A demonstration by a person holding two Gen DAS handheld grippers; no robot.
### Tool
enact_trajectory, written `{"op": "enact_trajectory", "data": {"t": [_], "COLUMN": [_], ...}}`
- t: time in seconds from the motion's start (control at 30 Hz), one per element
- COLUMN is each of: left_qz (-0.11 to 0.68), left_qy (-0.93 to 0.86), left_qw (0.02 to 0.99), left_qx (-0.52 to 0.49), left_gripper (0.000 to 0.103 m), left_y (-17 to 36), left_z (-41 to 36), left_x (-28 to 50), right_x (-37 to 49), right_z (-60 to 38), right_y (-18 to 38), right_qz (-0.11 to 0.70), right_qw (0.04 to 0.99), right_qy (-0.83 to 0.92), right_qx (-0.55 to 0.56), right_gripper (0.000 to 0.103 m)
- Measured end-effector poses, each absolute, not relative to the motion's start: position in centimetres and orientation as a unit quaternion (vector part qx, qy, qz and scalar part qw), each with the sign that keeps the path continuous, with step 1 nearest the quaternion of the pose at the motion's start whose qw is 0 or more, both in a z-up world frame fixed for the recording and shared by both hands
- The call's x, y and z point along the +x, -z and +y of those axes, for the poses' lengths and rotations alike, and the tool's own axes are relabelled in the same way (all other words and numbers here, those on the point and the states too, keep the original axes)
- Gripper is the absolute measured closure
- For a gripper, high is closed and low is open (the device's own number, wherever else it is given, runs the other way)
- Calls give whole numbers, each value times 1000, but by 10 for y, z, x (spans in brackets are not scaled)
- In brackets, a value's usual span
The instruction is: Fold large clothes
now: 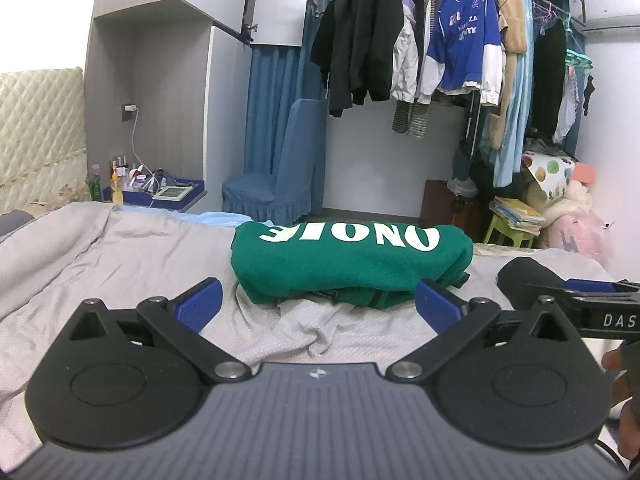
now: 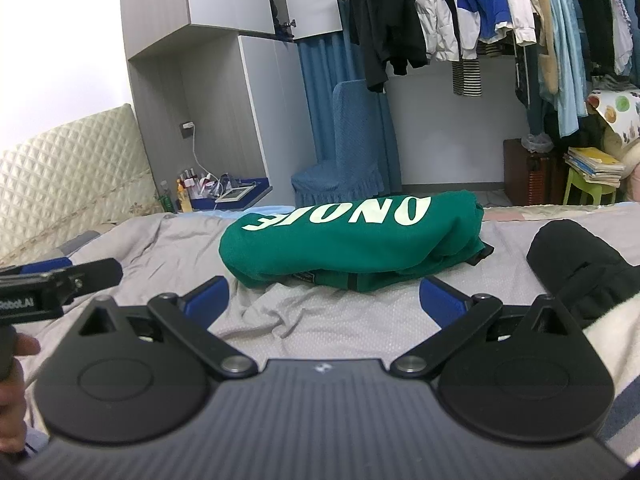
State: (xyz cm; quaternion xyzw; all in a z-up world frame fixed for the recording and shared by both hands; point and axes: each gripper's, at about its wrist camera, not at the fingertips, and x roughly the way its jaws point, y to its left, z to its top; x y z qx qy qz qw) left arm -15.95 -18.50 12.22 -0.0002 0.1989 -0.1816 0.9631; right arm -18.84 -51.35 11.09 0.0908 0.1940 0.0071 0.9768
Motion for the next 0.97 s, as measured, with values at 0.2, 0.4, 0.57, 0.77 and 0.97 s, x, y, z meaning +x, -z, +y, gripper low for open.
{"op": "enact_trajectory", "data": {"t": [0.2, 0.4, 0.57, 0.77, 0.97], "left_qz": [203, 203, 202, 202, 202], "left_qy": [181, 181, 180, 182, 184], "left_qw": [962, 962, 963, 962, 962], "left_qx": [-1, 2, 5, 6, 7], "left_gripper": [0, 0, 0, 0, 0], "left_y": [-122, -122, -122, -122, -121], "left_z": [-187, -188, -190, -191, -191], "left_x": [-160, -161, -164, -166, -167], "right_x": [-188, -189, -190, -191, -193], "right_z": [-515, -515, -515, -514, -514], "right_y": [-111, -110, -110, -109, -108], "right_qz": [195, 198, 197, 199, 200], "right_qw": [977, 976, 976, 976, 976], "right_qy": [-7, -7, -7, -7, -8], "right_qx": [89, 88, 88, 88, 89], "right_gripper": [0, 0, 0, 0, 0]}}
